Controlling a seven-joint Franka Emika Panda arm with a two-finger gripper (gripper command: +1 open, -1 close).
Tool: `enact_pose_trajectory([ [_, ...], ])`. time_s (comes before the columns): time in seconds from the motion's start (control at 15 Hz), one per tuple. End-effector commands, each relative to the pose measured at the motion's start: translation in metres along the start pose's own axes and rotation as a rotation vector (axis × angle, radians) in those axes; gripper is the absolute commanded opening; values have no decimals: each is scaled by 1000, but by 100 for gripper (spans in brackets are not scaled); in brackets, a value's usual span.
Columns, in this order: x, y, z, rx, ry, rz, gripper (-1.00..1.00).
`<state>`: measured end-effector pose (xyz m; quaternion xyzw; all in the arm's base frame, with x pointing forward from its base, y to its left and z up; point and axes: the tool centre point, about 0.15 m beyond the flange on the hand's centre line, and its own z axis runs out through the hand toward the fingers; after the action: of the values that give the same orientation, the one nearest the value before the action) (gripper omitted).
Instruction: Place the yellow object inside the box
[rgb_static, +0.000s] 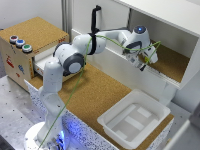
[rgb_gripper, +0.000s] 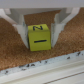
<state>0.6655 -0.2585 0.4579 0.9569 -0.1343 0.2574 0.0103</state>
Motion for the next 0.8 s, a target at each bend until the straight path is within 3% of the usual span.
enact_pose_trajectory([
  [0.0, -1, -7, -18, 59, 44, -9, -100],
  [0.13, -13, -13, -46, 72, 71, -4, -100],
  [0.47, -46, -20, -79, 63, 49, 17, -100],
  [0.67, -63, -6, -81, 57, -4, 53, -100],
  [0.73, -75, 4, -77, 56, -58, 79, -100],
])
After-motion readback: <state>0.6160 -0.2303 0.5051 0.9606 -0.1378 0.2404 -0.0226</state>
